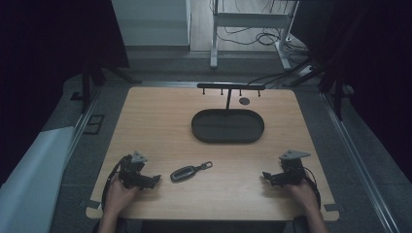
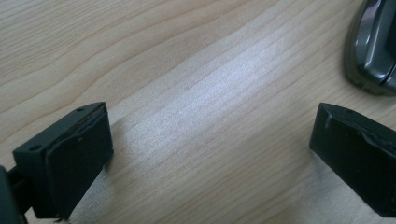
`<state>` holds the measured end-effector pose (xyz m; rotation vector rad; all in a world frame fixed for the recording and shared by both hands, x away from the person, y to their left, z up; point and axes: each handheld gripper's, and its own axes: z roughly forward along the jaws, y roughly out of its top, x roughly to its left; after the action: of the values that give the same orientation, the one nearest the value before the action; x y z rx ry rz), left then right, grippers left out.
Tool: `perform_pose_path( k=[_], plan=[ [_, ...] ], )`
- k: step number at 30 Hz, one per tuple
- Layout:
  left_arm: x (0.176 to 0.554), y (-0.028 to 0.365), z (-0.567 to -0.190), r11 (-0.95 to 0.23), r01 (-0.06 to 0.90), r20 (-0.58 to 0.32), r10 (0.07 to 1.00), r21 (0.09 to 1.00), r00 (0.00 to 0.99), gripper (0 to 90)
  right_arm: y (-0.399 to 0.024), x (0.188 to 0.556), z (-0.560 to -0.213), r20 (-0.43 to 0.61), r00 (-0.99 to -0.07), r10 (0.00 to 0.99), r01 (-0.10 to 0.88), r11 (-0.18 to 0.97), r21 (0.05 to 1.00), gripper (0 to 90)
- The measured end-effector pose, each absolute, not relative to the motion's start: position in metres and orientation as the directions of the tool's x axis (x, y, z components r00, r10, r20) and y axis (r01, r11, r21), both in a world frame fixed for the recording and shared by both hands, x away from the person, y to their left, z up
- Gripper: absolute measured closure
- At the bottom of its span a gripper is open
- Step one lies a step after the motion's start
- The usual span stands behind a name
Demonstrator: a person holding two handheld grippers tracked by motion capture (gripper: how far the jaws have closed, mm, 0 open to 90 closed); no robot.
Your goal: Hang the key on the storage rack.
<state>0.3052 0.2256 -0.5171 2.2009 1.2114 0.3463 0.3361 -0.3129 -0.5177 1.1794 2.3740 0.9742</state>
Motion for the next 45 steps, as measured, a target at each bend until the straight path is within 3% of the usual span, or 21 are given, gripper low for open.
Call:
perform_pose_path(
  k=[13, 34, 45],
  plan=[
    [0.306, 0.219, -0.514, -0.413, 0.655, -0.042, 0.827, 0.632, 0.561, 0.0, -0.32, 0.337, -0.517, -0.005, -0.604, 0.797, 0.563, 0.431, 0.705, 0.0],
    [0.31, 0.203, -0.491, -0.531, 0.646, -0.067, 0.742, 0.548, 0.667, 3.4, -0.316, 0.335, -0.513, -0.027, -0.601, 0.798, 0.544, 0.434, 0.718, 0.0],
    [0.318, 0.19, -0.475, -0.63, 0.622, -0.054, 0.681, 0.465, 0.73, 14.8, -0.315, 0.334, -0.511, -0.042, -0.598, 0.801, 0.543, 0.443, 0.714, 0.1]
  ],
)
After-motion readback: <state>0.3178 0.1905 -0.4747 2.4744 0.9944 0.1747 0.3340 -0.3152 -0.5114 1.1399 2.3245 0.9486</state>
